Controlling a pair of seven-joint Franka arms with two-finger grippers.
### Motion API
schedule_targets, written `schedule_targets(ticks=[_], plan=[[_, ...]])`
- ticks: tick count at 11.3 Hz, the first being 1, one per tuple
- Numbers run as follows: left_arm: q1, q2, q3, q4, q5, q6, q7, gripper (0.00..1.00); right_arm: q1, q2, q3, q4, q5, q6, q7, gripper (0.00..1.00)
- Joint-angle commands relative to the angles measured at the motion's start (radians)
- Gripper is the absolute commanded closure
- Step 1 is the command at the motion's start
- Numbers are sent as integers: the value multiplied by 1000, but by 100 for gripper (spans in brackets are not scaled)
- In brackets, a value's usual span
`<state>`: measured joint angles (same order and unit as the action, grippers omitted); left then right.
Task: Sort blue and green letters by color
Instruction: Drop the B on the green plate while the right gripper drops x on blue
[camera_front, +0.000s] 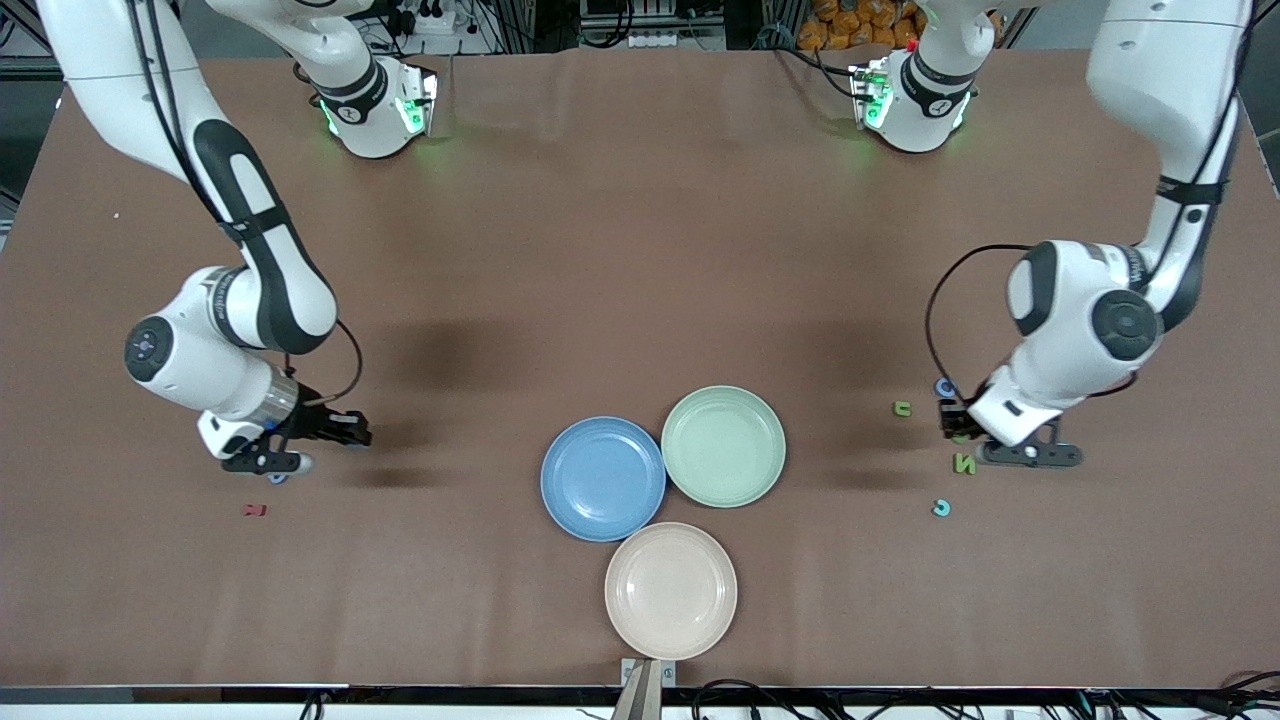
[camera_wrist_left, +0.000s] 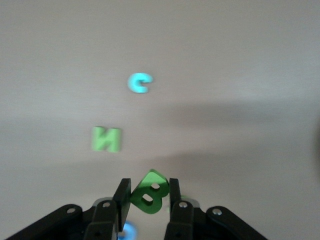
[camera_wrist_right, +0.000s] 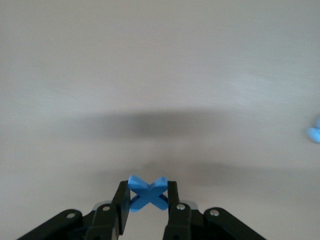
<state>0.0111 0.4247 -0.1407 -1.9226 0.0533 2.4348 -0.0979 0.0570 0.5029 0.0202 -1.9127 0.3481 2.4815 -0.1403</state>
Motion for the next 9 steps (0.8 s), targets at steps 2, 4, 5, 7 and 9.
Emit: schedule_targets(ticks=[2, 4, 5, 7, 9], plan=[[-204, 44, 13, 100, -4, -59, -378, 97, 101, 147, 59, 214, 91, 0, 234, 100], [-290, 101, 12, 167, -6, -62, -547, 97, 177, 192, 64, 311, 89, 0, 440, 100], [-330, 129, 12, 198, -9, -62, -613, 97, 208, 213, 64, 355, 89, 0, 529, 100], [-393, 201, 12, 265, -9, -62, -730, 97, 247, 232, 66, 400, 91, 5, 667, 100], [-428, 259, 12, 328, -10, -62, -808, 97, 262, 246, 87, 420, 130, 99, 842, 100]])
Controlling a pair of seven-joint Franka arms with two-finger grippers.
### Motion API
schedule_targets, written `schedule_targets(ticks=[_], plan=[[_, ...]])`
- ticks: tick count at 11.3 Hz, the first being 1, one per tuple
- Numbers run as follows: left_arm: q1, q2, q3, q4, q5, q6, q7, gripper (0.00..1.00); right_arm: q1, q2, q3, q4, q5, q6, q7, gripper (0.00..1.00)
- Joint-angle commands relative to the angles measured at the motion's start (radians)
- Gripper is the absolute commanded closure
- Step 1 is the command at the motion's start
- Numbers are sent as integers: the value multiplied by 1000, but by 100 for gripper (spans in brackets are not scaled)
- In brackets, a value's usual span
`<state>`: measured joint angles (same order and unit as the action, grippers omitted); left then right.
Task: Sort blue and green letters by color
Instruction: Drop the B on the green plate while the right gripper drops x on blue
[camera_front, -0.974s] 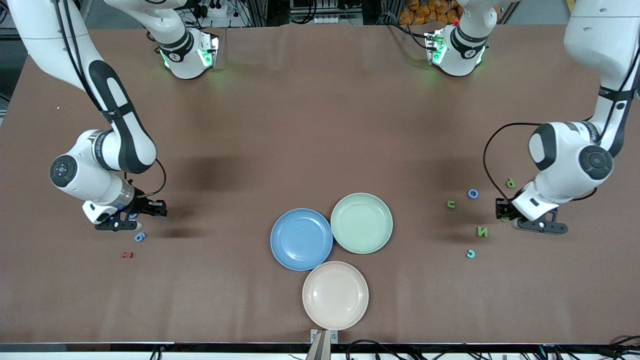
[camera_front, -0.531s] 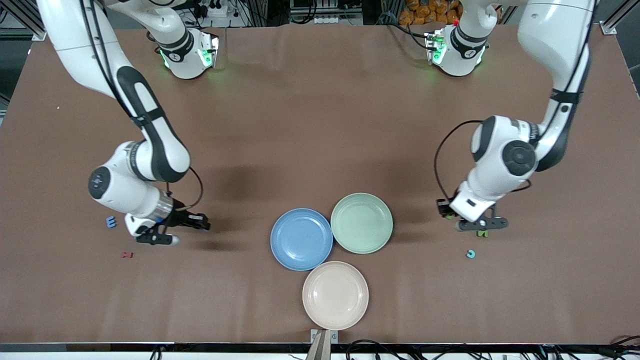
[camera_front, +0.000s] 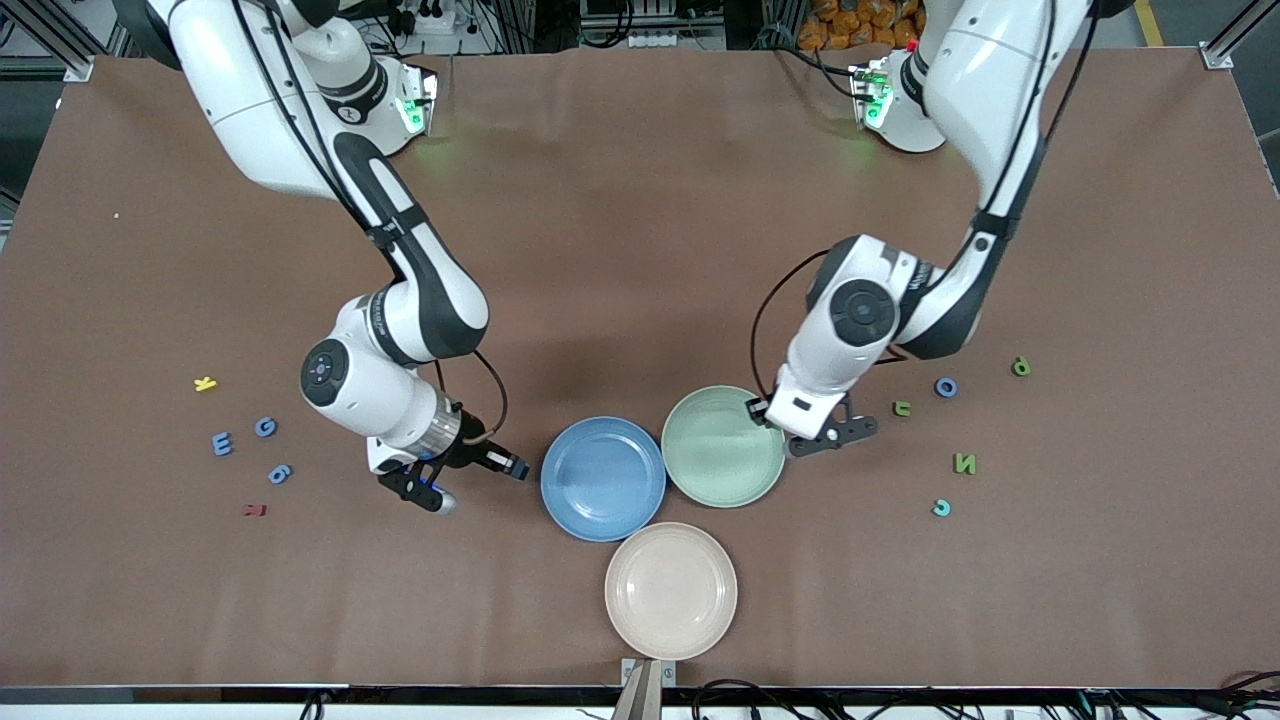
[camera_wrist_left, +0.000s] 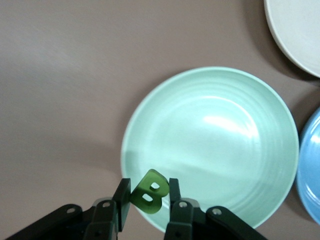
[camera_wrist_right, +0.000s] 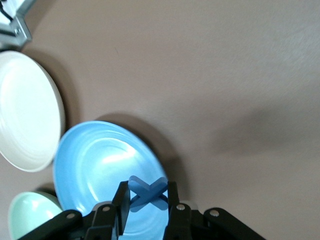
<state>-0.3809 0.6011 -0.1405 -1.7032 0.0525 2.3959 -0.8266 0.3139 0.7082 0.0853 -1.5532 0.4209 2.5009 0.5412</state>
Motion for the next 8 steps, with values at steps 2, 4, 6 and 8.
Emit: schedule_targets(ticks=[2, 4, 6, 8], plan=[[-49, 100, 12, 125, -10, -21, -111, 97, 25, 54, 56, 61, 166, 226, 296, 100], [-49, 92, 12, 120, 15, -21, -62, 1, 62, 69, 65, 61, 182, 285, 397, 100], [-32, 79, 12, 99, 24, -23, 32, 0, 95, 74, 67, 42, 179, 288, 425, 34], [6, 53, 12, 73, 30, -23, 78, 0, 111, 73, 67, 7, 179, 289, 425, 0]])
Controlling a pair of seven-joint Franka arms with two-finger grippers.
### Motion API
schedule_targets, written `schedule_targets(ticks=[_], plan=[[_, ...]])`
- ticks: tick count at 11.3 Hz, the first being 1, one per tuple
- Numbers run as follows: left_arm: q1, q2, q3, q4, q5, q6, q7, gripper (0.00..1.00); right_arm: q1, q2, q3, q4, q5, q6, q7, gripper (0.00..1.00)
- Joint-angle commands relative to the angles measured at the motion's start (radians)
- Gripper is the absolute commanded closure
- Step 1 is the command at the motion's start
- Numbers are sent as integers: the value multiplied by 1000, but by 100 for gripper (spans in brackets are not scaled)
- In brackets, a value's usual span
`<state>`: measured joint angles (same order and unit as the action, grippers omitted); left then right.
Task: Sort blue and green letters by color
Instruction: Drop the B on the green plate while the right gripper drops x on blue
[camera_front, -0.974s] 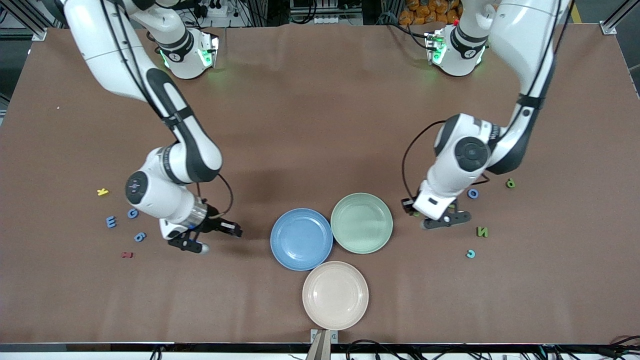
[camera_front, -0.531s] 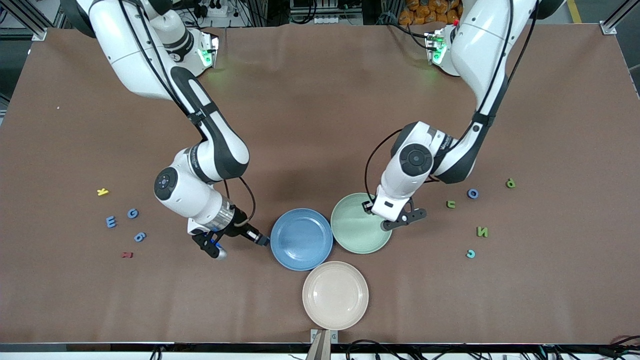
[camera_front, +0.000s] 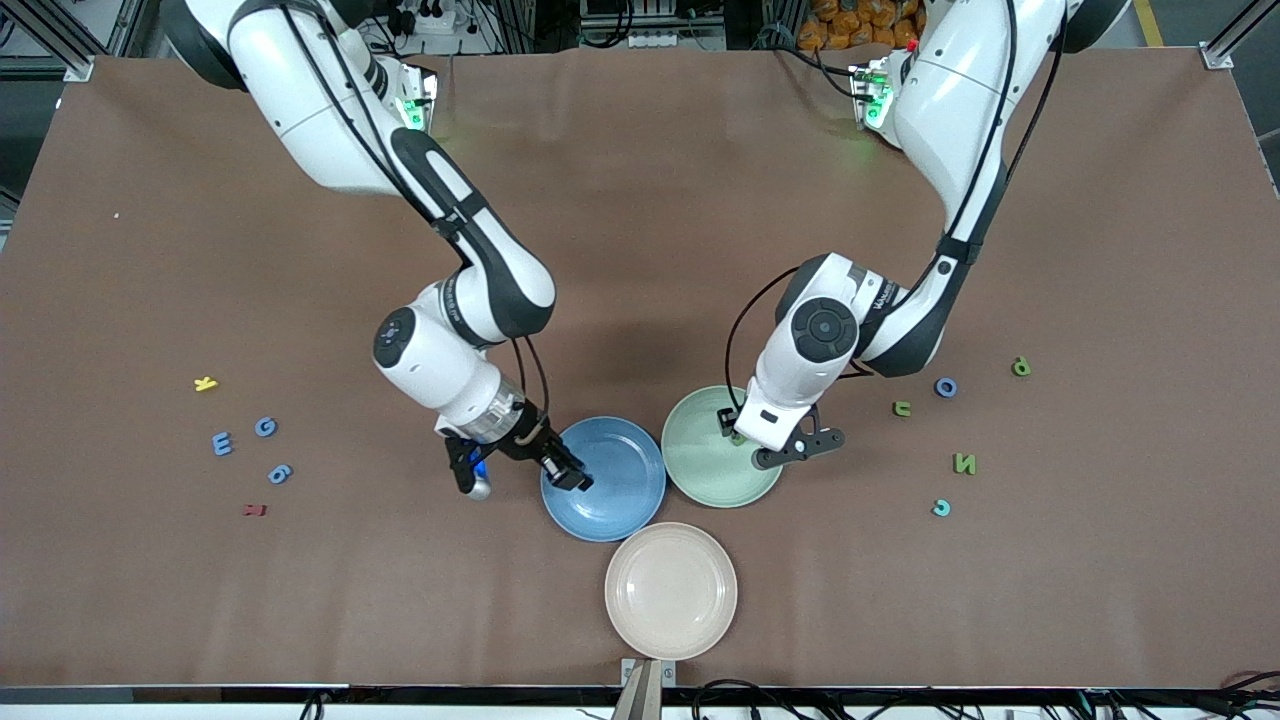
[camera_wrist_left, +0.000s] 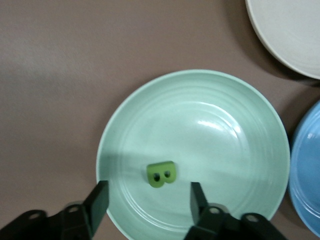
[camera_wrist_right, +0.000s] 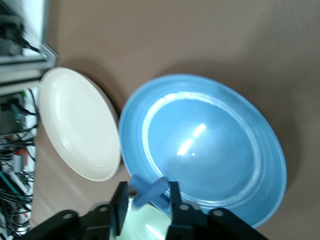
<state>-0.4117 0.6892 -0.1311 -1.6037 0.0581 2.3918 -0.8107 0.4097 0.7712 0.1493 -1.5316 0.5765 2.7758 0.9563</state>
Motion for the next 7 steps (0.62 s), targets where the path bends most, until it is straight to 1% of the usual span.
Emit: schedule_targets(ticks=[1, 2, 3, 4, 5, 6, 7], plan=[[51, -57, 2, -53, 25, -19, 112, 0, 14, 8, 1, -24, 19, 14, 7, 0], [89, -72, -1, -88, 26, -19, 178, 0, 11, 4, 1, -31, 14, 13, 4, 0], [125, -97, -2, -132, 26, -19, 271, 0, -2, -7, 1, -56, -10, 11, -7, 0], [166, -112, -5, -162, 28, -19, 369, 0, -35, -24, 1, -99, -82, 11, -34, 0], [219, -128, -18, -188, 55, -17, 462, 0, -66, -44, 1, -142, -172, 7, -50, 0], [275, -135, -48, -214, 92, -13, 514, 0, -95, -61, 1, -174, -249, 4, -69, 0], [321, -138, -74, -235, 135, -5, 527, 0, -130, -82, 1, -211, -338, 1, -102, 0]])
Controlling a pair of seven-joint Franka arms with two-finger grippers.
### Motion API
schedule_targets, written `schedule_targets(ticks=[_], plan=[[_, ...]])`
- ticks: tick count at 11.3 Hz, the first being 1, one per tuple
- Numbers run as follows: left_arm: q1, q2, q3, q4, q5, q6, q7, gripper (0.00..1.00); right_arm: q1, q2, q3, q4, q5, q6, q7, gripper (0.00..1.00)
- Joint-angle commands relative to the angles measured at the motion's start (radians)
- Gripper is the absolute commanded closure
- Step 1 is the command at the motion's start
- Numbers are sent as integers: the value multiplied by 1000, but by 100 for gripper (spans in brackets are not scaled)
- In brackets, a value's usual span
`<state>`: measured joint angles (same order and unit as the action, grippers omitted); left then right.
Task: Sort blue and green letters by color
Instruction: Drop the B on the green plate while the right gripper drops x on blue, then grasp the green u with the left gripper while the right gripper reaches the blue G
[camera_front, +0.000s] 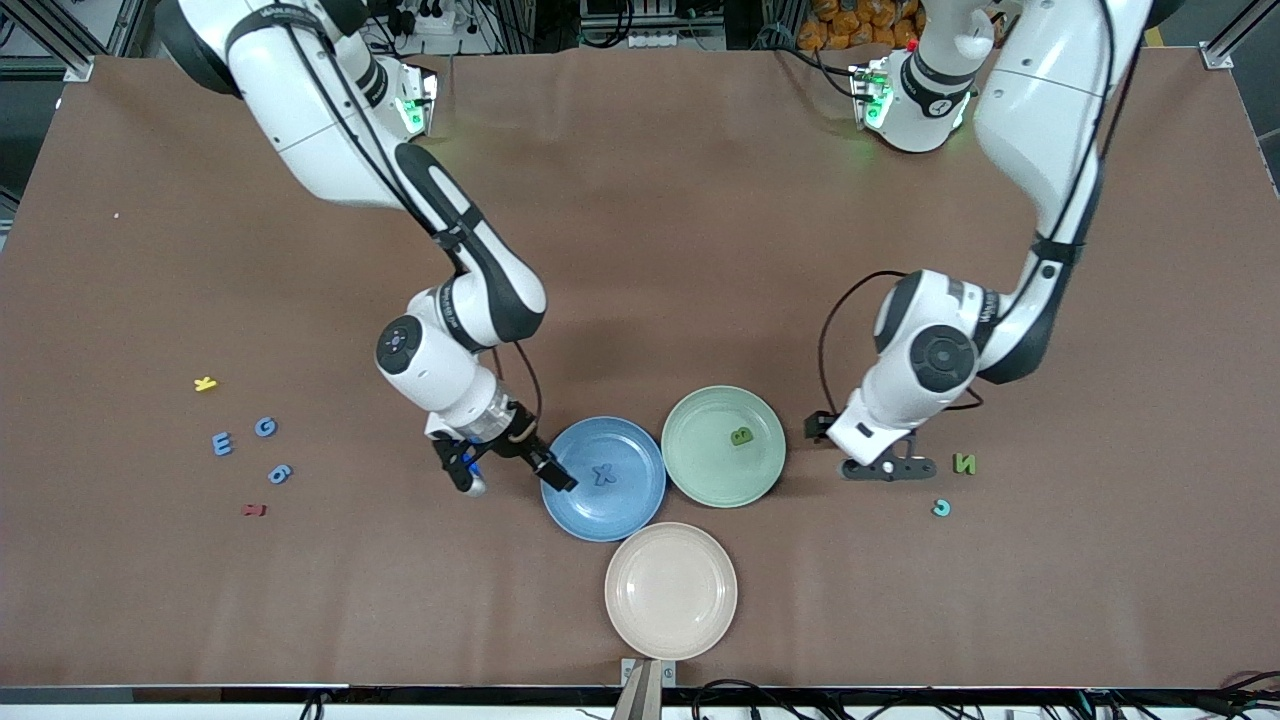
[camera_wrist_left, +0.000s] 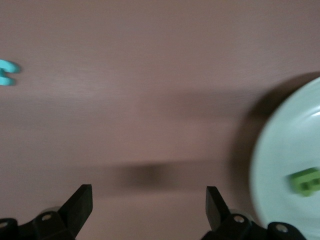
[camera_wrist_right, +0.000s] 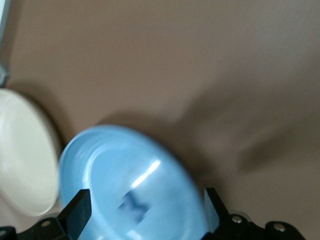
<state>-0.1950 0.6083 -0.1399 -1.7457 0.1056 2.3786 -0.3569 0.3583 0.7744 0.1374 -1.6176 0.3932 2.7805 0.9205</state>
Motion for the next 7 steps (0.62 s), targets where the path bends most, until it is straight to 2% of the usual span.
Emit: schedule_targets(ticks=[1, 3, 5, 7], plan=[[129, -67, -75, -128, 120, 42, 76, 0, -109, -107, 13, -161, -237, -10, -98, 0], [164, -84, -75, -231, 138, 179, 84, 0, -174, -145, 13, -215, -379, -44, -176, 0], [212, -114, -79, -296, 143, 209, 150, 0, -218, -199, 2, -267, -453, -68, -285, 0], [253, -133, -96, -342, 143, 227, 196, 0, -262, -240, -44, -304, -496, -100, -452, 0]])
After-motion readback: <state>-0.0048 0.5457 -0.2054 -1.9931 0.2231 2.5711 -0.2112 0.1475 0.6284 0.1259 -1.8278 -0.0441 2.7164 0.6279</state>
